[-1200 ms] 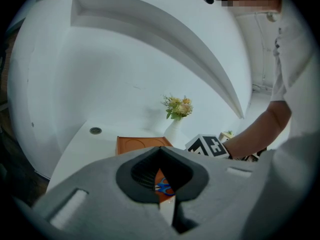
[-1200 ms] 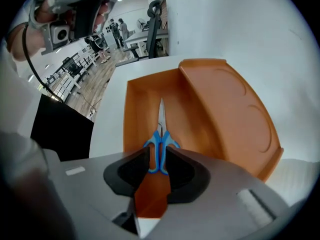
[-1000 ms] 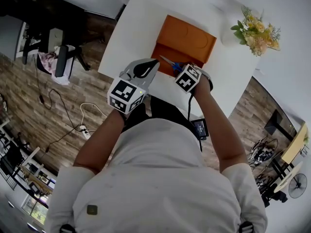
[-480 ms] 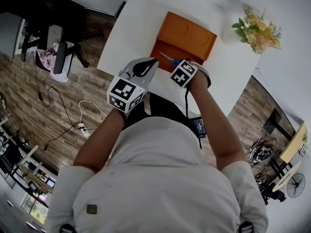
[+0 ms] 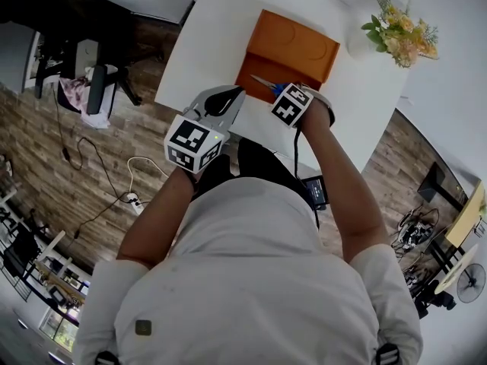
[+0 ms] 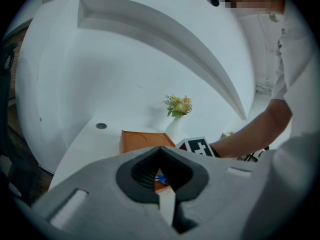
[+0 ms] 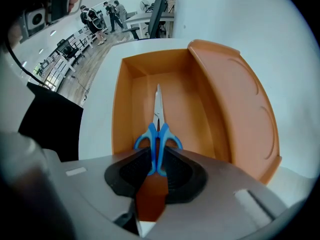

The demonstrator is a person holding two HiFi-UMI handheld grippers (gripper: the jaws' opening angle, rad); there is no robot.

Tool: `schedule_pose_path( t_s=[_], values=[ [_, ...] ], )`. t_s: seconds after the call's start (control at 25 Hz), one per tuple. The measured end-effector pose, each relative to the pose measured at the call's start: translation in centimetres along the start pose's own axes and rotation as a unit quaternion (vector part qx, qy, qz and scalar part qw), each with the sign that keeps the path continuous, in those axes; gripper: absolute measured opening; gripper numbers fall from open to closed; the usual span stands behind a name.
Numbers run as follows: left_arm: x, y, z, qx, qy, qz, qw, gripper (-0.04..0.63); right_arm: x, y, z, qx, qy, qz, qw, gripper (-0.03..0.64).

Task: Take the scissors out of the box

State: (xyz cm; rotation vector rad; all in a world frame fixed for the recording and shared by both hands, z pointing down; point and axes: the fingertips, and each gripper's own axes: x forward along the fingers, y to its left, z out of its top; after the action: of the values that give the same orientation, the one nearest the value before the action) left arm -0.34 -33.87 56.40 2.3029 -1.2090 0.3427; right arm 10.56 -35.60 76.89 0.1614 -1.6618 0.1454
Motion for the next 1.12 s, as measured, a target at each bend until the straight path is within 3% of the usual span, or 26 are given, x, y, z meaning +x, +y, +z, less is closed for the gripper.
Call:
schedule_pose_path(
  t_s=[0.64,0.88,1.12],
  values=[
    [-5.4,-1.5,0.3,0.031,-0.009,-0.024,0.9992,0.003,-7.6,1.1,0.8,0.06,-0.059,-0.066,0.994,0.095],
    [-7.8,-1.9,0.8,0.053,-0.015,-0.044,0.9975,0.003,-11.5,2.2,1.6,0.107,-0.101,-0.096,0.984,0.095],
    [-10.3,-2.7,1.8,0.077,-0.025,-0.069,0.9943,0.003,-15.8,4.5,3.1,0.162,-0.167,-0.117,0.966,0.095]
  ],
)
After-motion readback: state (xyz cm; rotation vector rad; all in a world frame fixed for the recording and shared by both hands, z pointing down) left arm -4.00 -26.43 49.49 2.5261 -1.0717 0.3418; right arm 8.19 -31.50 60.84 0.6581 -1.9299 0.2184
